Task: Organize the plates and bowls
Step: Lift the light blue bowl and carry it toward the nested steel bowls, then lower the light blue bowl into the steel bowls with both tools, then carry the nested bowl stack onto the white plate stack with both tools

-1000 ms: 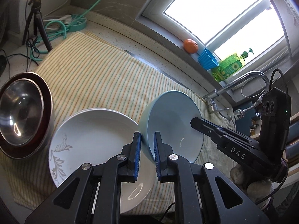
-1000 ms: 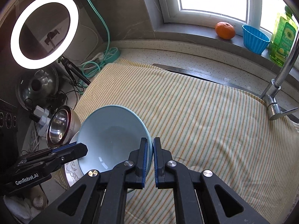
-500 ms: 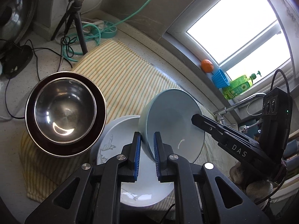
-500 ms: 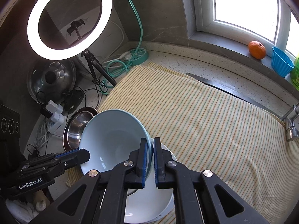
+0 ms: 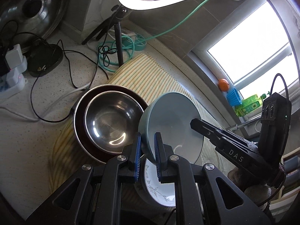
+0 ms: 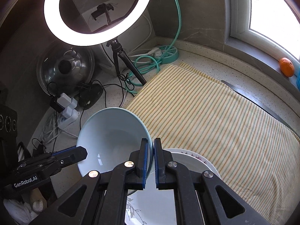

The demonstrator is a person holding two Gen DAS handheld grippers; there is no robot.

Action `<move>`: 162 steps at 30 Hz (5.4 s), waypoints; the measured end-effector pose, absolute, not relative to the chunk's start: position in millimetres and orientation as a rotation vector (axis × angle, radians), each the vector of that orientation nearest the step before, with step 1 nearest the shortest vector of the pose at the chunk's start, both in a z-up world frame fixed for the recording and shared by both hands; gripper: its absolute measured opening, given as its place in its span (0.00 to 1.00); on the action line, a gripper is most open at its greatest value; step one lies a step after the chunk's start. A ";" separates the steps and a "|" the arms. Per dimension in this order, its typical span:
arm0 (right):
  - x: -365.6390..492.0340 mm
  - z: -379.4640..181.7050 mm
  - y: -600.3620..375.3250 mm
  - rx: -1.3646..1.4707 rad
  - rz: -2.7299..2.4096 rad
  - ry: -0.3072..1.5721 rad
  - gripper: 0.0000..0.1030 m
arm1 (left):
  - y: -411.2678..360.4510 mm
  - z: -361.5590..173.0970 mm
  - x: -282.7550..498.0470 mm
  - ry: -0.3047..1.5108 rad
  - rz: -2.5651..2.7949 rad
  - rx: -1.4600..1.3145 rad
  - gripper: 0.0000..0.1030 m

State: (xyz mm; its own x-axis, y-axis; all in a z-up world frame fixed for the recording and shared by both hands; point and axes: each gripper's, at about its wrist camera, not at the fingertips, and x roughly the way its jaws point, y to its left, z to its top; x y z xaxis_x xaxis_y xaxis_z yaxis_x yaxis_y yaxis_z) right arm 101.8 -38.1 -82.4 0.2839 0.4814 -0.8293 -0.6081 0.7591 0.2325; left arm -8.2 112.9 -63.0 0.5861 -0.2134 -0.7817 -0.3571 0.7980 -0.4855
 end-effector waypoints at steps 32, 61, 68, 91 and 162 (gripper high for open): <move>104.9 -123.9 33.8 -0.179 0.781 1.145 0.06 | 174.2 -104.5 -11.3 1.027 0.196 -0.734 0.11; 117.8 -128.4 27.7 -0.130 0.800 1.160 0.15 | 184.0 -104.5 -22.6 1.002 0.205 -0.763 0.12; 126.5 -120.2 -0.1 -0.020 0.776 1.140 0.15 | 199.3 -101.6 -39.3 0.965 0.250 -0.800 0.12; 126.3 -145.0 3.0 -0.077 0.767 1.216 0.15 | 192.7 -128.4 -24.2 1.035 0.244 -0.756 0.12; 96.8 -86.6 -57.5 0.029 0.611 1.151 0.09 | 147.8 -71.4 3.0 0.980 -0.004 -0.618 0.09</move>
State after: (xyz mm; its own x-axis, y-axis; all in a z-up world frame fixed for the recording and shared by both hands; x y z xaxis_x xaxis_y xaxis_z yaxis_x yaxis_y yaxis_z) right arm 96.8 -57.5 -86.6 0.2651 0.4663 -0.8439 -0.4375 0.8382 0.3257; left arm 3.0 147.8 -71.4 0.5714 -0.2732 -0.7738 -0.2674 0.8295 -0.4904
